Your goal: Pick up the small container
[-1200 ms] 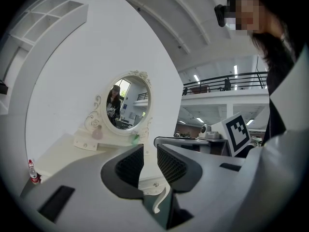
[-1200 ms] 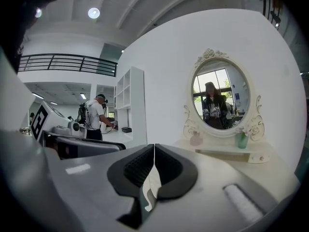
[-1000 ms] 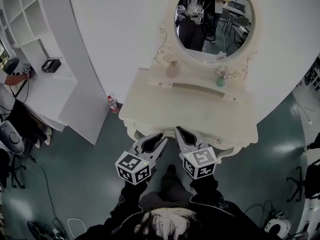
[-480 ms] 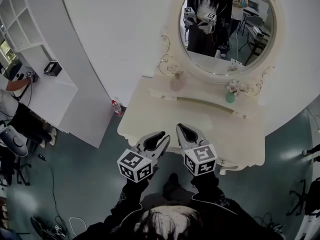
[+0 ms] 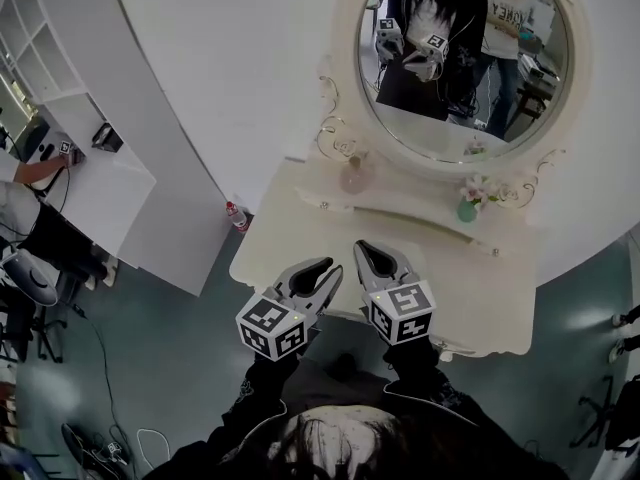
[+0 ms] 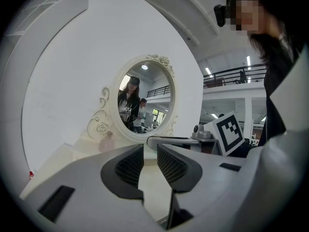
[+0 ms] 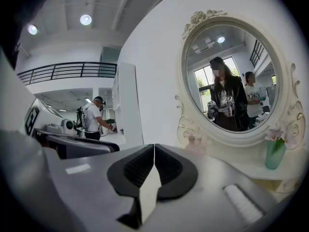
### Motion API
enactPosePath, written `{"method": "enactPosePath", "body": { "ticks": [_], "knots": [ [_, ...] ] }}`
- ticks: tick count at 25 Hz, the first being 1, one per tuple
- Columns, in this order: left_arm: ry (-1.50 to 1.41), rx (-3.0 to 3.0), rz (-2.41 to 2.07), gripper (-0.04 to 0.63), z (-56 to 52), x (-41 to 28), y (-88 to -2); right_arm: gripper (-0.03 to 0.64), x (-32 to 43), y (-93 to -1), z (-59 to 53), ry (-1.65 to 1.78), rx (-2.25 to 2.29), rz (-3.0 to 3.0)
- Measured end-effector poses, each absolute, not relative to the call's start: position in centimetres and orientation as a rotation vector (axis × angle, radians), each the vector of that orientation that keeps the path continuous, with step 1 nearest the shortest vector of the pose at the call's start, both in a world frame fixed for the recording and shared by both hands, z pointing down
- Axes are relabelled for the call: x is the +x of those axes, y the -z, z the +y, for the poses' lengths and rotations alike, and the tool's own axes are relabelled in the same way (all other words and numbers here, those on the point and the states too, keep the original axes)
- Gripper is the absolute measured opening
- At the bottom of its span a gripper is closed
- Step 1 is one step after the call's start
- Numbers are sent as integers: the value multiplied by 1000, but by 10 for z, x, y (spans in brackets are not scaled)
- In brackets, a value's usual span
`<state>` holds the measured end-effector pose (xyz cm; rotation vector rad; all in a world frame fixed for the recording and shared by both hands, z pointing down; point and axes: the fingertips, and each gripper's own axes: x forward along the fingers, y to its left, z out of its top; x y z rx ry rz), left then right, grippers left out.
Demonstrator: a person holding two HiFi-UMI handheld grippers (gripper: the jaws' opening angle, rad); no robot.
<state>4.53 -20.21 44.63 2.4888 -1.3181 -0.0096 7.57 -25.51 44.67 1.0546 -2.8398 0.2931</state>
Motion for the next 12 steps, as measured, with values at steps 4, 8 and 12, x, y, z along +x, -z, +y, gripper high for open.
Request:
{"method": "enactPosePath", "body": {
  "ticks": [4,8,12],
  "knots": [
    [0,2478,-1327,69,-212,43,-449,15,73,-450,-266,-307,1040,-2843],
    [-16,2478,-1315,69,-223,41,-449,15,69,-452,-277,-320,1047,-2836],
    [-35,2484,-1291,69,-238,35,-452,15,66,-456,-293,-342,1077,-2821]
  ]
}}
